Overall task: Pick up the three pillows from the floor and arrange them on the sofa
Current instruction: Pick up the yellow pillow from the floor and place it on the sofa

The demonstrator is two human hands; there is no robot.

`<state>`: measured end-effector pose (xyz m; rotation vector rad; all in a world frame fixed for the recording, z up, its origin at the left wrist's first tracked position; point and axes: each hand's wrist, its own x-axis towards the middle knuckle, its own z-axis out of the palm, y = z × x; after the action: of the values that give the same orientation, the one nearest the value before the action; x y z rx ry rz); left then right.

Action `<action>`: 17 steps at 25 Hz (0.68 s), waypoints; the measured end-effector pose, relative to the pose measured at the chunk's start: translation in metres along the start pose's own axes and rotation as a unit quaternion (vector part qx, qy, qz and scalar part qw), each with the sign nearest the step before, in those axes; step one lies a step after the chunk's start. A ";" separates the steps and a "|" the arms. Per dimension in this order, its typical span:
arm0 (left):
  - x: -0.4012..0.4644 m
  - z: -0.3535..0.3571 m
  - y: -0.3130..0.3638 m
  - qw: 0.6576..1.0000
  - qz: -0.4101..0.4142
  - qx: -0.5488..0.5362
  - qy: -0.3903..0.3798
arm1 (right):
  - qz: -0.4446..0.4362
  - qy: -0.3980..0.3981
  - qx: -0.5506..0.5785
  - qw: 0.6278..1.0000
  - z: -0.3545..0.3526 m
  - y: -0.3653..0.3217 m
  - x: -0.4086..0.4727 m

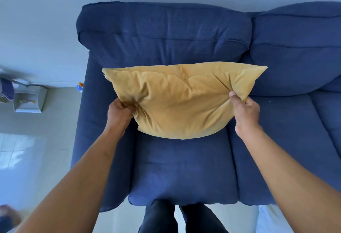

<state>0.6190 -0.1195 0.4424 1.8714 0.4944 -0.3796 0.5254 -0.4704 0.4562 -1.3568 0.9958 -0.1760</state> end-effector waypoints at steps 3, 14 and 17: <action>0.031 0.019 0.000 1.000 -0.014 0.019 -0.018 | 0.040 0.003 -0.029 0.999 0.017 0.011 0.035; 0.112 0.030 0.051 0.990 -0.109 -0.079 -0.050 | 0.091 0.023 -0.029 0.995 0.057 -0.023 0.101; 0.116 0.029 0.059 0.998 -0.049 -0.026 -0.016 | 0.059 0.038 -0.077 0.995 0.062 -0.030 0.112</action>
<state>0.7486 -0.1470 0.4239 1.7935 0.5717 -0.4569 0.6471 -0.5042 0.4206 -1.4355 1.1697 -0.0632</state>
